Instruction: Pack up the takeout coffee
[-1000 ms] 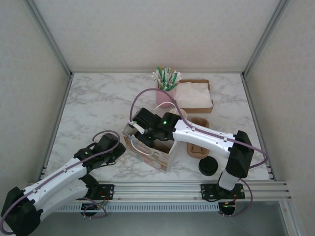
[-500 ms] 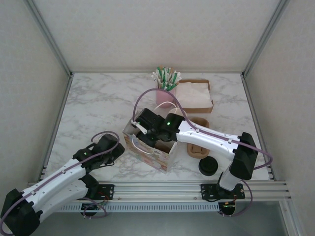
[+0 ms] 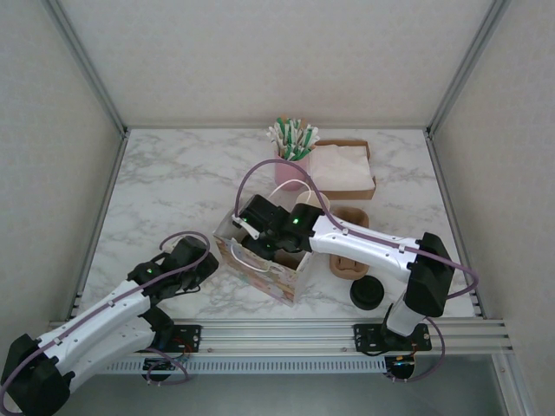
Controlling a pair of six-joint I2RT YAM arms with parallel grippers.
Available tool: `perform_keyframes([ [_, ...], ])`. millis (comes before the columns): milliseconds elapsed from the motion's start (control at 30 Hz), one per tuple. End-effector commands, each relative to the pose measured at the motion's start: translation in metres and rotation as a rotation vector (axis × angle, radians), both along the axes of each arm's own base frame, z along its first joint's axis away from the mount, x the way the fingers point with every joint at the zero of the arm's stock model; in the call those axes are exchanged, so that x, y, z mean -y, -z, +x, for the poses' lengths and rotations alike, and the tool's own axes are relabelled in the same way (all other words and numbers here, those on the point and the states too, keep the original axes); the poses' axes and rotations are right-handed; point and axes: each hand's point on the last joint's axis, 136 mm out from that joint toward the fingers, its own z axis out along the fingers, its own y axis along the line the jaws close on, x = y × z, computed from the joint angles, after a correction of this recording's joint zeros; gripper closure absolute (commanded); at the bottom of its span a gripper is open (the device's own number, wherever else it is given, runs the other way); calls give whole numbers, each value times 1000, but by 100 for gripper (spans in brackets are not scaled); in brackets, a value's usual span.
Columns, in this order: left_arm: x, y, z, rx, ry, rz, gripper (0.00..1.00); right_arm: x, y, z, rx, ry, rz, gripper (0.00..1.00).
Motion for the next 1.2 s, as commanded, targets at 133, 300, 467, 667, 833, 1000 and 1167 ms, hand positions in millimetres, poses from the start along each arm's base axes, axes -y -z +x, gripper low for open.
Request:
perform_keyframes([
  [133,-6,-6,-1,5,-20,27,52,16,7,-13,-40,13,-84,49],
  [300,-7,-8,-1,10,-22,29,52,16,-13,-5,51,8,-74,49],
  [467,-8,-8,-1,12,-25,31,52,25,-8,-6,67,11,-113,50],
  [667,-8,-8,0,12,-25,32,52,33,25,-15,16,15,-151,49],
  [833,-7,-7,-1,7,-24,35,52,39,51,-24,-48,20,-207,50],
  [1000,-8,-8,0,8,-25,35,52,44,59,-28,-62,5,-244,50],
  [1167,-8,-8,0,8,-27,35,52,41,53,-28,-54,-7,-242,49],
])
